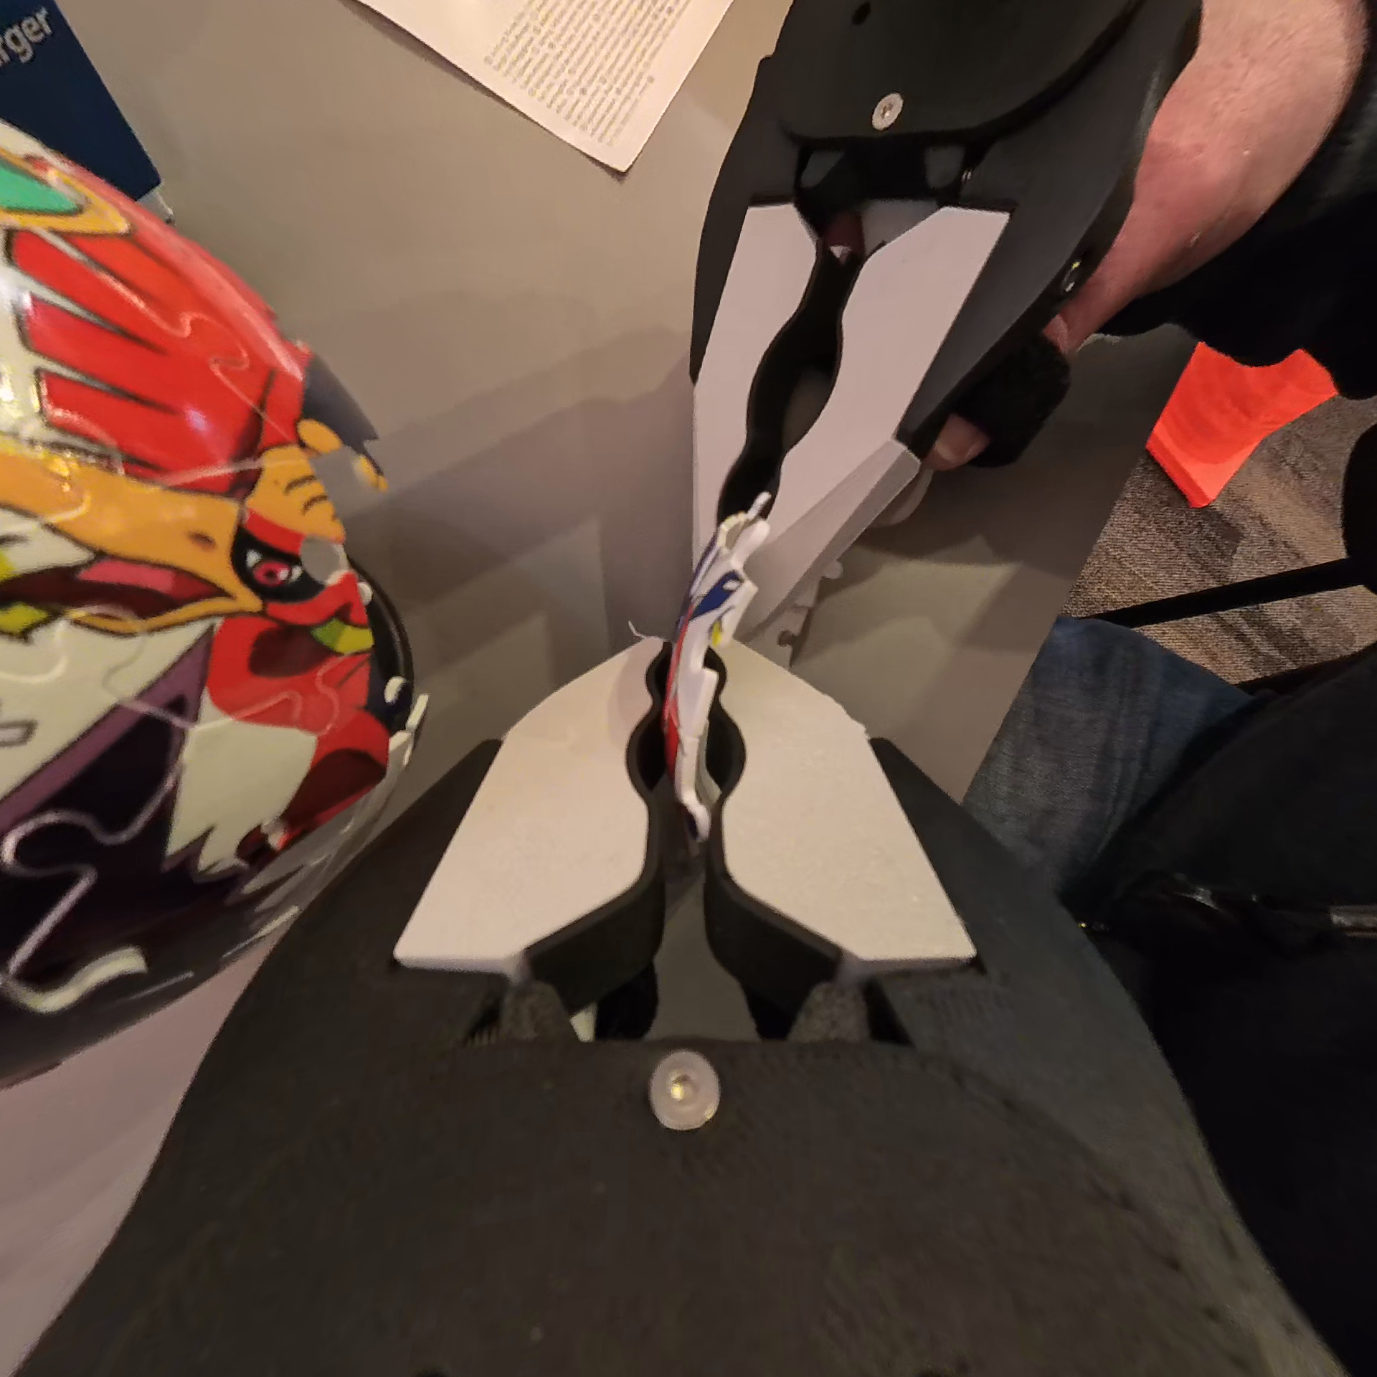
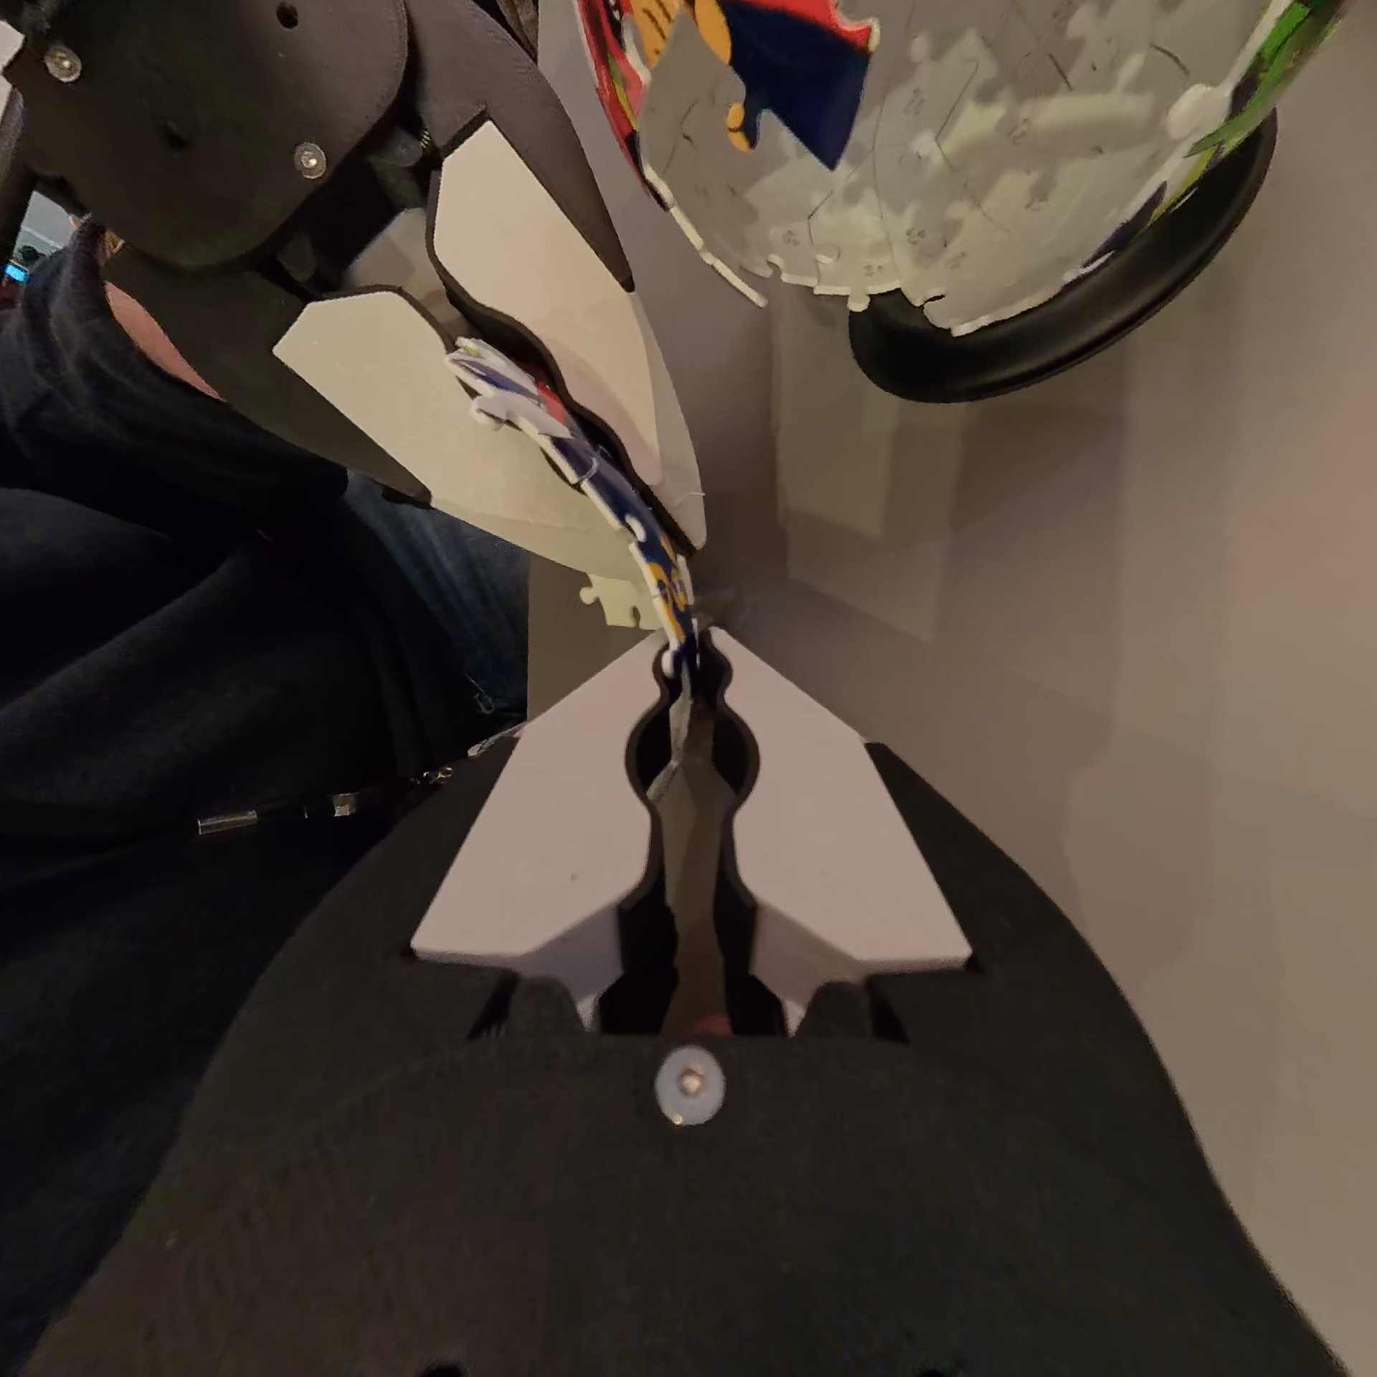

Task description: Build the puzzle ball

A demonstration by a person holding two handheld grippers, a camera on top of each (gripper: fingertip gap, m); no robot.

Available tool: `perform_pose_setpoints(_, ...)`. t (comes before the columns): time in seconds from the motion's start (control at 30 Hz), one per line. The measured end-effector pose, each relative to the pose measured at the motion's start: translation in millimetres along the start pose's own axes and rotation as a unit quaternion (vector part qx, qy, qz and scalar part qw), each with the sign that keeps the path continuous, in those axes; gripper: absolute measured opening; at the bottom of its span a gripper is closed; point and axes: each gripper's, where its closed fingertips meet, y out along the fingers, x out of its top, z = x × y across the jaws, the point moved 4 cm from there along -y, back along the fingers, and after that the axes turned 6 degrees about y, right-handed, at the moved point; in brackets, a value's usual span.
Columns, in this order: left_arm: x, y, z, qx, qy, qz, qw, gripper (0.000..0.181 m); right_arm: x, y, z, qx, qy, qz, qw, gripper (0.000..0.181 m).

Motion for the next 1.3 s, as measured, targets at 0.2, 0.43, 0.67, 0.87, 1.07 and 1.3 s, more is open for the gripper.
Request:
perform_pose_setpoints(0.2,0.3,-0.6,0.3,-0.004,-0.006,-0.010,1.000,0.007,-0.3,-1.7,2.6,0.018,0.005,-0.003,1.000,0.000)
perform_pose_setpoints(0.43,0.0,-1.2,-2.0,-0.038,-0.022,-0.013,0.999,0.015,0.6,-1.4,6.7,0.022,-0.011,-0.006,1.000,0.000)
perform_pose_setpoints(0.67,-4.7,-1.0,-3.8,-0.068,-0.015,0.005,0.998,0.012,0.0,-1.1,9.3,0.026,-0.022,-0.004,0.999,0.000)
perform_pose_setpoints(0.87,-5.1,-1.0,-1.9,-0.077,-0.023,0.008,0.997,0.007,1.3,-1.8,7.9,0.015,-0.017,-0.013,1.000,0.000)
perform_pose_setpoints(1.07,-4.3,-1.5,-1.6,-0.072,-0.031,-0.001,0.997,0.005,3.4,-1.8,7.7,0.009,-0.017,-0.023,1.000,0.004)
perform_pose_setpoints(1.3,-6.0,0.4,-3.7,-0.076,-0.032,0.003,0.997,0.006,2.1,-0.6,9.8,0.019,-0.018,-0.022,0.999,0.002)
